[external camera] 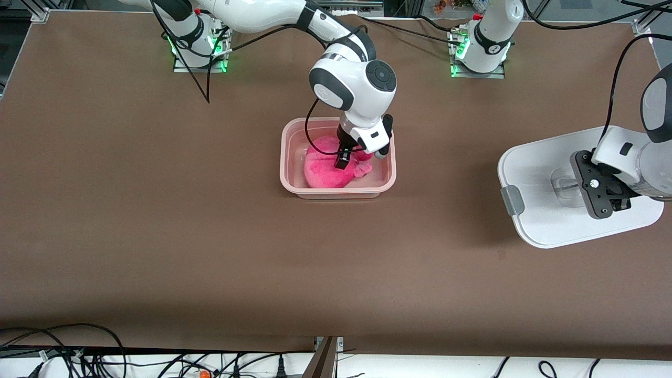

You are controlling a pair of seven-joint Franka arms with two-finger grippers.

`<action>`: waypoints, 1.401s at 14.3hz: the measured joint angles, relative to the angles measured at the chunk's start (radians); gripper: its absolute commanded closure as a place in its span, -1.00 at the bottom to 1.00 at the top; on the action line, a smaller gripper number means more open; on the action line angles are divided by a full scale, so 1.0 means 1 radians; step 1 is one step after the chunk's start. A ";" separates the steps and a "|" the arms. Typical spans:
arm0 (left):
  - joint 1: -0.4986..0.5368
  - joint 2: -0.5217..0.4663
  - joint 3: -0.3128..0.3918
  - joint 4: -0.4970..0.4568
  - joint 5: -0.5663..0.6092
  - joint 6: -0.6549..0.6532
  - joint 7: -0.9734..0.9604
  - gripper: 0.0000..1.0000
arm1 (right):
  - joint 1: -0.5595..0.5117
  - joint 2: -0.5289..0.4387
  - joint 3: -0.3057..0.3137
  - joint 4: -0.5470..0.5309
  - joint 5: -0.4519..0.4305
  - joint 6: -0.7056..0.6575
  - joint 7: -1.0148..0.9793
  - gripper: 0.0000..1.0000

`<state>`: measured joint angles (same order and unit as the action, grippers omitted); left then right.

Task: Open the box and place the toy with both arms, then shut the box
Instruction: 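Carry the pink plush into the box with the right gripper, then release the plush and withdraw the right gripper while the left gripper lifts the lid, then lower the white lid onto the box with the left gripper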

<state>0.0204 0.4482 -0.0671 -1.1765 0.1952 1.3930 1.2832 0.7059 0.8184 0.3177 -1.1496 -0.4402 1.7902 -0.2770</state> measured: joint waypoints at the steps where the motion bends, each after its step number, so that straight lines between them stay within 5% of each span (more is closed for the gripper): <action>1: 0.000 0.000 0.000 0.000 0.000 0.000 0.000 1.00 | -0.015 -0.004 -0.008 0.022 0.000 0.013 0.006 -1.00; 5: -0.001 0.000 -0.020 0.000 -0.011 0.000 0.001 1.00 | -0.218 -0.080 -0.005 0.083 0.048 0.017 -0.002 -1.00; 8: -0.008 0.004 -0.110 -0.001 -0.032 0.000 -0.014 1.00 | -0.345 -0.173 -0.013 0.086 0.150 -0.023 0.003 -1.00; 12: -0.163 0.025 -0.172 -0.003 -0.079 0.045 -0.107 1.00 | -0.408 -0.300 -0.095 0.067 0.326 -0.152 0.093 -1.00; 15: -0.355 0.047 -0.176 -0.004 -0.082 0.123 -0.194 1.00 | -0.449 -0.484 -0.203 -0.106 0.438 -0.162 0.108 -1.00; 20: -0.609 0.113 -0.172 -0.013 -0.070 0.248 -0.516 1.00 | -0.486 -0.766 -0.330 -0.420 0.461 -0.126 0.118 -1.00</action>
<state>-0.5887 0.5607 -0.2389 -1.1894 0.1254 1.6412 0.7672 0.2203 0.0525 -0.0118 -1.5697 0.0204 1.6644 -0.1593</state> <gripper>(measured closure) 0.930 0.000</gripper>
